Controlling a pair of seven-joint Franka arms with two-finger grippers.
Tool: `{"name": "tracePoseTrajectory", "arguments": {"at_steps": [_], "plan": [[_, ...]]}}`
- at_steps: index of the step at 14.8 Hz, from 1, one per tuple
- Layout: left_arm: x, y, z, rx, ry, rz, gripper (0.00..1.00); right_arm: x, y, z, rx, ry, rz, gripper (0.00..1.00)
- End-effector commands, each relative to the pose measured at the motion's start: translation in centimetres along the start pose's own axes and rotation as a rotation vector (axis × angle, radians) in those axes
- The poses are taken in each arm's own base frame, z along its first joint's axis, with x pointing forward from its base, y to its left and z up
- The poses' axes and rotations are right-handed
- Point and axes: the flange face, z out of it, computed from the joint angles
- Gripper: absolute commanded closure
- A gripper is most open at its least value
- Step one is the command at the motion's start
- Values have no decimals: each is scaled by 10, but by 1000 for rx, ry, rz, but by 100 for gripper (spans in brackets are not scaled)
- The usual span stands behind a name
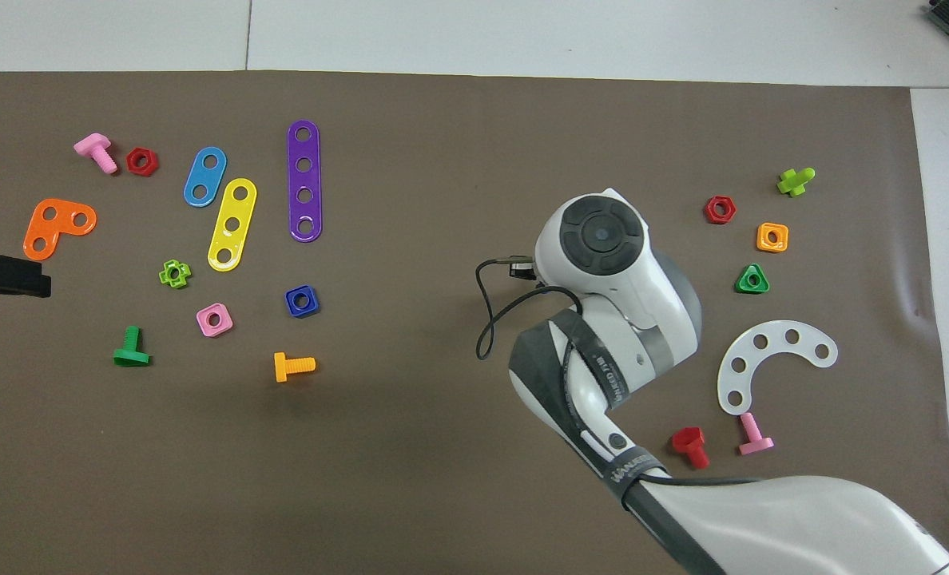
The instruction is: Unscrew and place screws in storage area
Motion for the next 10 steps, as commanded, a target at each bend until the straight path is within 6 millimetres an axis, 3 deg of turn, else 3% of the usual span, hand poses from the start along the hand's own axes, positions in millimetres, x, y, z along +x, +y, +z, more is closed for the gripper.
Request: {"name": "tracePoseTrajectory", "arguments": {"at_steps": [1, 4, 7, 8, 10], "plan": [[-14, 2, 7, 20, -21, 1, 0, 5, 50, 3, -16, -20, 16, 100], [-16, 3, 7, 19, -26, 1, 0, 27, 117, 14, -27, -39, 12, 100], [-9, 2, 0, 21, 6, 10, 0, 29, 153, 30, 3, -53, -30, 100], [-5, 1, -8, 23, 27, 8, 0, 29, 169, 36, 20, -43, -27, 100], [11, -4, -27, 27, 62, 0, 0, 25, 181, 49, 32, -35, -56, 100]]}}
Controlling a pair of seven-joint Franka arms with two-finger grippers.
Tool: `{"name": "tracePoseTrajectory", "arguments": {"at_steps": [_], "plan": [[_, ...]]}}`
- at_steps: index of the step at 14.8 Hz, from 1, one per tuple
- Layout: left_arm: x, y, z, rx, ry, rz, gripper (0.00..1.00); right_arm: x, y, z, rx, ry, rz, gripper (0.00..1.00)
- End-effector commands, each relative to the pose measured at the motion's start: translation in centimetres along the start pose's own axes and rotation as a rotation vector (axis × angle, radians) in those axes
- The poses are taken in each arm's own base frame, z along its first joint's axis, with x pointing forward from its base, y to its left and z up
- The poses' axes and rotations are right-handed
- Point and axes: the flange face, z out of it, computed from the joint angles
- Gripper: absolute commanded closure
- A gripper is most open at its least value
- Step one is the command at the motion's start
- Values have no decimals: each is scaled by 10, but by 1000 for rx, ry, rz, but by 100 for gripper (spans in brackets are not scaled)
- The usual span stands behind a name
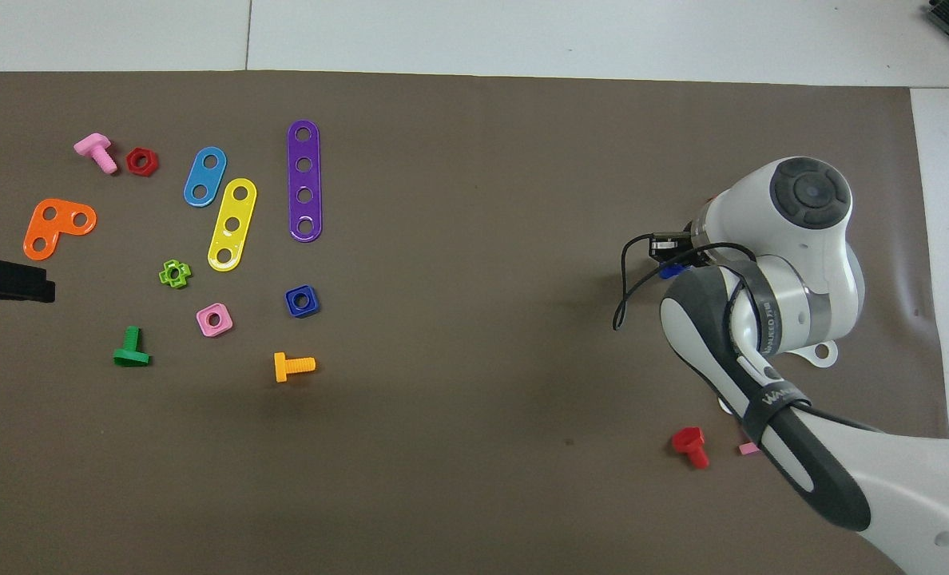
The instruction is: Unscrew and place screws in storage area
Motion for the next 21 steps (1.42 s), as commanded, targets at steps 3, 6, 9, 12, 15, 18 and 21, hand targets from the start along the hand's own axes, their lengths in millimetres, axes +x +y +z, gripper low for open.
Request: {"name": "tracePoseTrajectory", "arguments": {"at_steps": [3, 6, 9, 12, 15, 18, 21], "plan": [[30, -11, -43, 34, 64, -7, 0, -19, 22, 16, 26, 9, -30, 99], [42, -11, -40, 37, 58, -6, 0, -16, 25, 13, 26, 15, -18, 18], [65, -13, -44, 43, 50, -11, 0, -7, 30, -27, 31, 68, -10, 13], [75, -10, -46, 48, 50, -5, 0, -2, 43, -98, 22, 79, 12, 12], [58, -1, -23, 37, 8, 16, 0, 0, 55, -166, 15, 74, 32, 12], [47, 2, -11, 32, -12, 27, 0, 1, 61, -224, 8, 59, 40, 4], [41, 2, -9, 30, -32, 44, 0, -6, 64, -268, 8, 45, 41, 1]]}}
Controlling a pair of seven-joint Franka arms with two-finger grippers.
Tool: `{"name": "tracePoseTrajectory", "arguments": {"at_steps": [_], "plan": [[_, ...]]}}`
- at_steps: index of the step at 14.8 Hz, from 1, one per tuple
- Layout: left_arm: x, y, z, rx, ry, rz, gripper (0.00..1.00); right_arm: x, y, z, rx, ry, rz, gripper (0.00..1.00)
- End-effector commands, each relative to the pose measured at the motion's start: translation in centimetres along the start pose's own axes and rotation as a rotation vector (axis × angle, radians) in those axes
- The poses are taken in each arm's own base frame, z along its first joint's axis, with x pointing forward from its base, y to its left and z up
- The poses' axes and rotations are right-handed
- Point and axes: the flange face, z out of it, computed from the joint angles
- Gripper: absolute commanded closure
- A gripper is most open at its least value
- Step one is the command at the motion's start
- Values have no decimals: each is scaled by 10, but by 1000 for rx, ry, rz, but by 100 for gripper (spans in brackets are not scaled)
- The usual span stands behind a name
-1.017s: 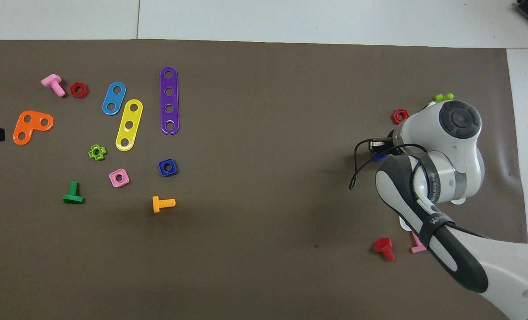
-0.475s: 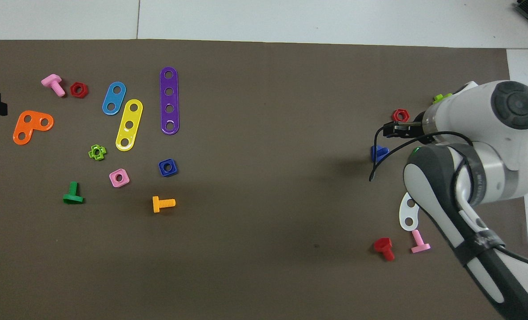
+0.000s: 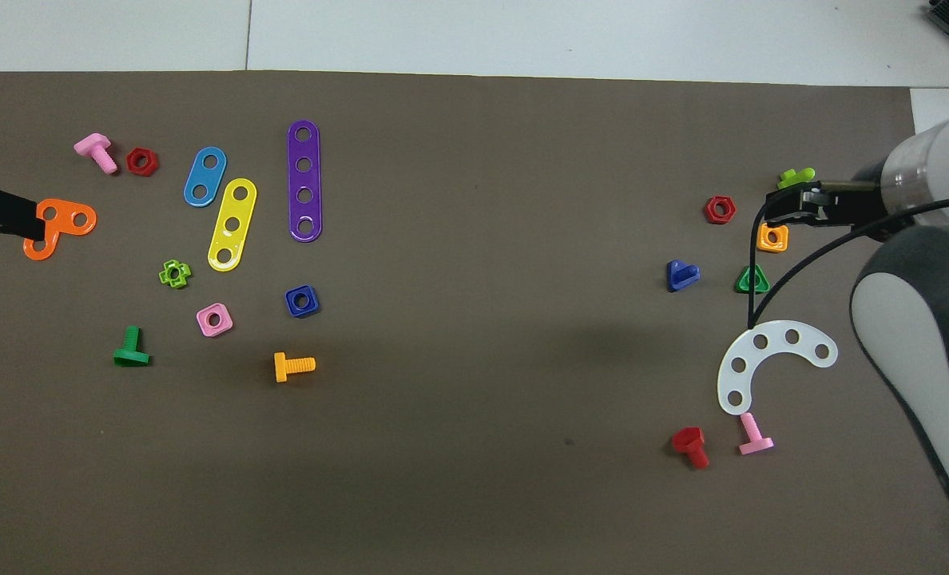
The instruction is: Unscrew and place screws in storage area
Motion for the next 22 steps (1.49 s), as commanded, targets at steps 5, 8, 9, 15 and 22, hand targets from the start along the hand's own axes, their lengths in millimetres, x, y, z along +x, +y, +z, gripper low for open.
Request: {"name": "tracePoseTrajectory", "arguments": {"at_steps": [5, 8, 9, 15, 22], "plan": [[-31, 1, 10, 9, -5, 26, 0, -28, 11, -46, 1, -72, -17, 0], [-31, 1, 9, 11, -2, 31, 0, -47, 20, -37, -5, -95, -8, 0], [-31, 2, 9, 11, -1, 33, 0, -50, 21, -34, -6, -101, -8, 0], [-28, 3, 8, 11, 18, 39, 0, -47, 19, -35, 6, -86, -36, 0], [-28, 4, 8, 2, 23, 36, 0, -43, 19, -42, 42, -79, -54, 0]]}}
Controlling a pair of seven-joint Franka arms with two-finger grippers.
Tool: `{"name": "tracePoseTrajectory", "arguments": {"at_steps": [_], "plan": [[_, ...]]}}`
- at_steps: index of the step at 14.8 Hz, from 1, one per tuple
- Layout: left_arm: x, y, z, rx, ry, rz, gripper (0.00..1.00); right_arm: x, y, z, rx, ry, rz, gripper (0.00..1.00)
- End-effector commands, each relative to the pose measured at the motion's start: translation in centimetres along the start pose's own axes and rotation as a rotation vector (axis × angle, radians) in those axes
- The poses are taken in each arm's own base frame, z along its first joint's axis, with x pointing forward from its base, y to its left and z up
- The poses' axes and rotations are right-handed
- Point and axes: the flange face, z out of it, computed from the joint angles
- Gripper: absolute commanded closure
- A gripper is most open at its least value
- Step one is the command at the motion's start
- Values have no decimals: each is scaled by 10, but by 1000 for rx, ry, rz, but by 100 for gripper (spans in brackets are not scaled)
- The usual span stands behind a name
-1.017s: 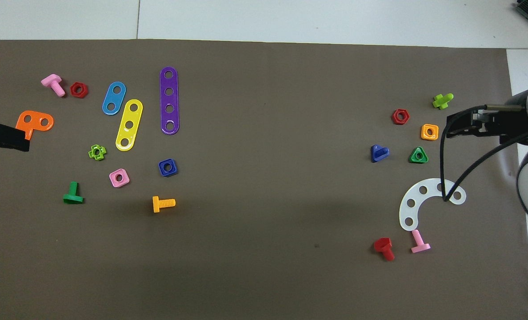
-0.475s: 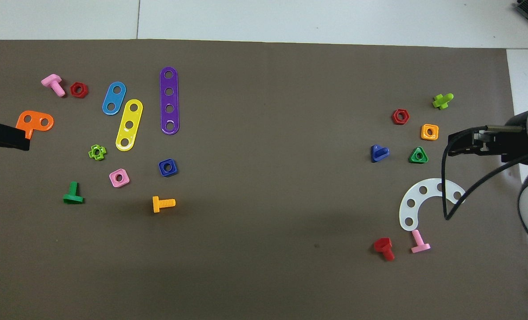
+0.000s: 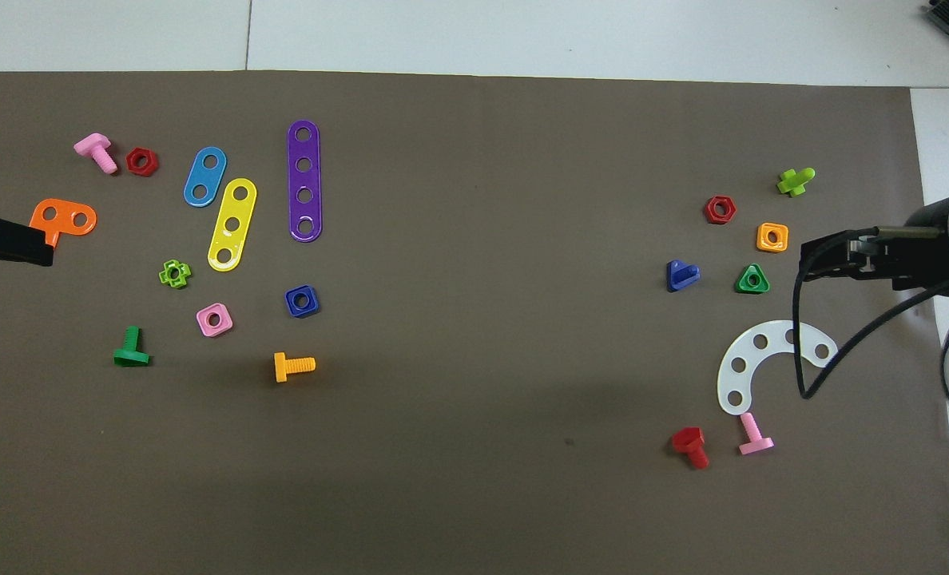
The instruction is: Unscrew and place screws in storage area
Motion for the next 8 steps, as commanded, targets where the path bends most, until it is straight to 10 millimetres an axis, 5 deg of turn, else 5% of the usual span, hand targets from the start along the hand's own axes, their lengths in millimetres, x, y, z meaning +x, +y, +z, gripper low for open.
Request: {"name": "tracePoseTrajectory", "arguments": {"at_steps": [1, 8], "plan": [[-6, 1, 1, 7, 14, 13, 0, 0, 7, -5, 13, 29, -66, 0], [-6, 0, 1, 7, 15, 12, 0, 0, 11, -2, 24, 21, -67, 0]]}}
